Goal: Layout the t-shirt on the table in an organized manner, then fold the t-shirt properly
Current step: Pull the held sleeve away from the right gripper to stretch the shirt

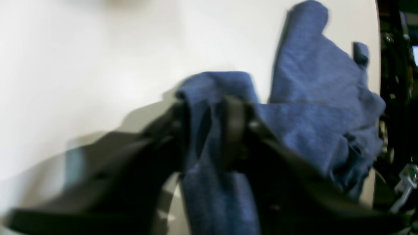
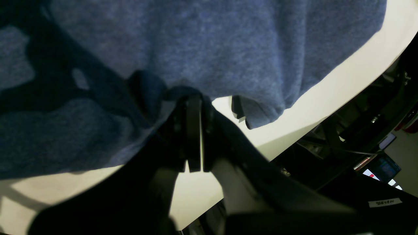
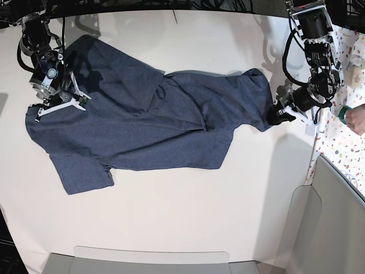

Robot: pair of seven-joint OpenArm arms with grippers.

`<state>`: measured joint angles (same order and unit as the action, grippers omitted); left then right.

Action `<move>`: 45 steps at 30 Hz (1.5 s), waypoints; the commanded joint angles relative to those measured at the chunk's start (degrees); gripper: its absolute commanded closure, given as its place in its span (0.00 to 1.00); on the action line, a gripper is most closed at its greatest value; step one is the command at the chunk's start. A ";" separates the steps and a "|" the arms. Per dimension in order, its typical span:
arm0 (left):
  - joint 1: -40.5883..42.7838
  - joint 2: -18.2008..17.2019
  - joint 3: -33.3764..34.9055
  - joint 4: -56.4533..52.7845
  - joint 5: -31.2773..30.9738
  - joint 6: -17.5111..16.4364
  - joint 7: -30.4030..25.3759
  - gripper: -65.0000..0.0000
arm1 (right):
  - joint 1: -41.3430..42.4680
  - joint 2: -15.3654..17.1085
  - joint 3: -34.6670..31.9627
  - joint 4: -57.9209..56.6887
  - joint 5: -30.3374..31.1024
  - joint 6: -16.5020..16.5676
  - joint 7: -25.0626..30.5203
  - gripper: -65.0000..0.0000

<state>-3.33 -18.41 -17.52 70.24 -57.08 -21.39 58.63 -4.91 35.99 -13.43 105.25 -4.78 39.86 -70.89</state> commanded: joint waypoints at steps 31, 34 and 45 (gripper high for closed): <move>12.87 -7.92 -9.60 36.62 -22.96 -5.91 21.37 1.00 | 8.56 1.16 0.55 -6.48 -1.25 0.14 2.45 1.00; 18.76 -9.94 -8.11 39.96 -22.96 -5.91 21.37 1.00 | 8.56 0.80 0.55 -6.75 -1.25 0.14 2.45 1.00; 31.25 -12.13 -5.29 41.89 -22.44 -5.91 21.37 1.00 | 9.87 1.07 1.08 -6.83 -1.25 0.14 2.54 1.00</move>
<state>27.83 -29.41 -22.37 111.26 -78.32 -27.22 80.16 3.75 35.99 -13.19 97.65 -5.30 39.86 -68.29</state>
